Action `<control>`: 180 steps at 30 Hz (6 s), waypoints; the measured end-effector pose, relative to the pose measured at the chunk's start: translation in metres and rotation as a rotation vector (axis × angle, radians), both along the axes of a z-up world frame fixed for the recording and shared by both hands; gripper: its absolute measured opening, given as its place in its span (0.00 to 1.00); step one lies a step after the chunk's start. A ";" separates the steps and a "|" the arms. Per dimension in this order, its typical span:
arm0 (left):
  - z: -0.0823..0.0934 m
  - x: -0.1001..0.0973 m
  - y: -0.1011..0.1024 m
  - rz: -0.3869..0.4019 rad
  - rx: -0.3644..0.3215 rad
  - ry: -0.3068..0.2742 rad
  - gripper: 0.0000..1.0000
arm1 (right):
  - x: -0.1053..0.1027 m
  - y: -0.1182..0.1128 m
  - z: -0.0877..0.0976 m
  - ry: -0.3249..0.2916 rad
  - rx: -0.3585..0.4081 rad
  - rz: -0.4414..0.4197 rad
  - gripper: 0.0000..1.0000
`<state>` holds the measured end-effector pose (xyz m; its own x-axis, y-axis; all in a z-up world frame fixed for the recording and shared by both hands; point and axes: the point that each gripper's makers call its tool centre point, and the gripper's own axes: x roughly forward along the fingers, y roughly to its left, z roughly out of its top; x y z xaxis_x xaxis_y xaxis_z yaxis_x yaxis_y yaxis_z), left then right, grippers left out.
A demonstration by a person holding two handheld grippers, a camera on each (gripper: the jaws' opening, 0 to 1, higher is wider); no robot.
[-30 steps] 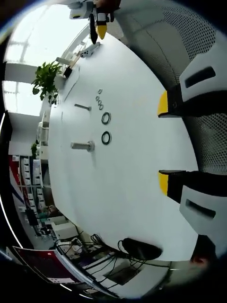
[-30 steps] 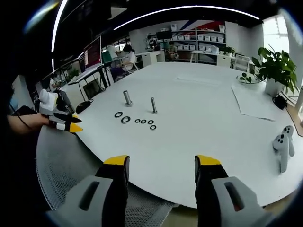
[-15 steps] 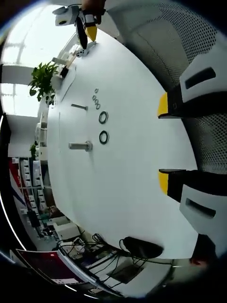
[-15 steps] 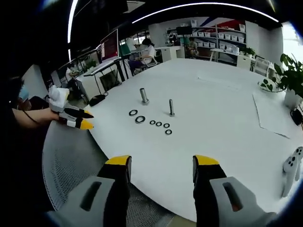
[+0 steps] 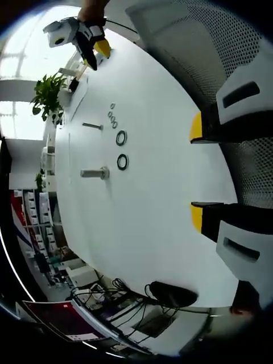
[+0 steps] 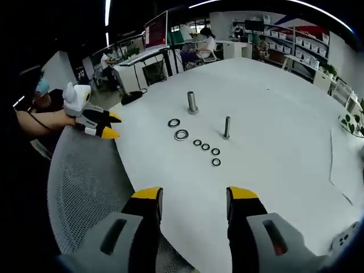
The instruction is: Place the washer onto the threaded stud by aligning its center hole with the stud, sliding it down to the base, and recovering from edge contact or off-axis alignment until the washer reaches the visible bottom stop.
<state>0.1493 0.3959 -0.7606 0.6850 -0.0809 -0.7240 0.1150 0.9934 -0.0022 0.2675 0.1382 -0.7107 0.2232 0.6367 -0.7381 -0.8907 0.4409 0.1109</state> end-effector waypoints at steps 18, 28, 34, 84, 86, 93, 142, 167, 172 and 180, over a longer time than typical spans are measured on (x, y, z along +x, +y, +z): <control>-0.002 0.000 0.003 0.010 0.016 0.007 0.36 | 0.023 0.016 -0.026 0.024 -0.134 0.131 0.48; -0.004 0.000 0.005 0.016 0.022 0.012 0.36 | 0.036 0.031 -0.043 0.026 -0.176 0.207 0.46; -0.005 -0.001 0.007 0.030 0.026 0.020 0.34 | 0.047 0.038 -0.058 0.028 -0.215 0.231 0.36; -0.012 -0.006 0.004 -0.017 0.048 0.069 0.32 | 0.060 0.049 -0.088 -0.019 -0.480 0.423 0.16; -0.011 -0.005 0.005 -0.012 0.050 0.058 0.30 | 0.059 0.049 -0.088 -0.026 -0.471 0.417 0.15; -0.011 -0.005 0.005 -0.009 0.048 0.061 0.30 | 0.061 0.049 -0.088 -0.028 -0.440 0.350 0.14; -0.012 -0.006 0.005 -0.004 0.038 0.068 0.27 | 0.115 0.092 -0.017 -0.149 -0.249 0.147 0.14; -0.013 -0.007 0.004 -0.012 0.037 0.073 0.27 | 0.120 0.095 -0.035 -0.108 -0.347 0.204 0.13; -0.014 -0.007 0.004 -0.013 0.037 0.074 0.27 | 0.123 0.097 -0.043 -0.101 -0.363 0.210 0.13; -0.013 -0.007 0.004 -0.011 0.040 0.071 0.27 | 0.124 0.098 -0.058 -0.078 -0.397 0.226 0.13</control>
